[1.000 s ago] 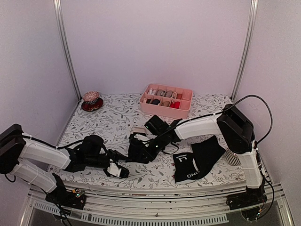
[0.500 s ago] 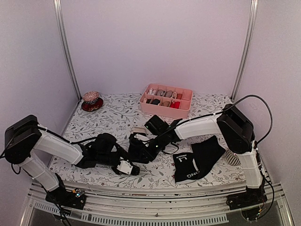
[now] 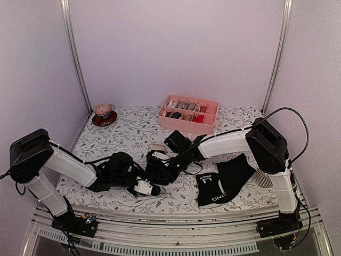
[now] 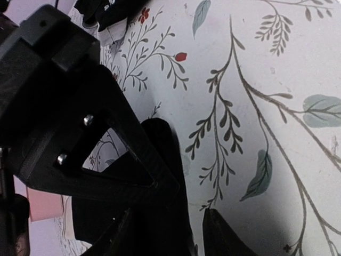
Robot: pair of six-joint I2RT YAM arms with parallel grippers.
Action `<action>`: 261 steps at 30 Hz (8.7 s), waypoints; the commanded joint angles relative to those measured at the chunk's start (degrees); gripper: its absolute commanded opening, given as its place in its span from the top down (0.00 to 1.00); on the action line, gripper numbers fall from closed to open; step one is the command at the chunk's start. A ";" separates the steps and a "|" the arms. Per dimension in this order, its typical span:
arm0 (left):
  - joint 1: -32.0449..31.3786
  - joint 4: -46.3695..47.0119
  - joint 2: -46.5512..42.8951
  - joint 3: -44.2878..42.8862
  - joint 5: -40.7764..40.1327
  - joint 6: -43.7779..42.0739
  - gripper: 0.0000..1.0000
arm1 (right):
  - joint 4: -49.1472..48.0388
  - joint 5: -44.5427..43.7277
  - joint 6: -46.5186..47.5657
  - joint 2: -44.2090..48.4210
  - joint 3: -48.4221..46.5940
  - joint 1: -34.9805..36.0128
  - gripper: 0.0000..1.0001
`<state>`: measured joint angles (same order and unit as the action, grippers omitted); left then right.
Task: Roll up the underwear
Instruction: Roll the underwear at the center of the board.
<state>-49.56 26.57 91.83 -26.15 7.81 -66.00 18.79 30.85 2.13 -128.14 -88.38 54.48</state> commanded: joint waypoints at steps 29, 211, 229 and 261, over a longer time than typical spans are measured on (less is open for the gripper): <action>2.53 -7.51 5.23 -1.78 -5.71 0.09 0.77 | 1.76 -0.05 1.77 -0.89 2.94 -0.89 0.97; 0.74 -30.77 2.49 -12.00 7.18 6.56 1.00 | 4.66 -7.59 11.22 17.45 9.14 -0.88 0.39; 7.47 -58.99 14.16 -33.59 23.32 14.50 0.99 | -14.97 -45.10 21.60 31.92 35.43 19.35 0.31; 9.83 -63.39 22.22 -38.89 27.08 15.73 0.98 | -21.47 -60.76 30.01 8.65 21.62 19.09 0.57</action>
<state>-40.05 -34.06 110.96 -65.36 35.97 -50.65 -3.88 -28.60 32.60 -116.92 -66.15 74.43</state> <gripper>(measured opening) 0.084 0.473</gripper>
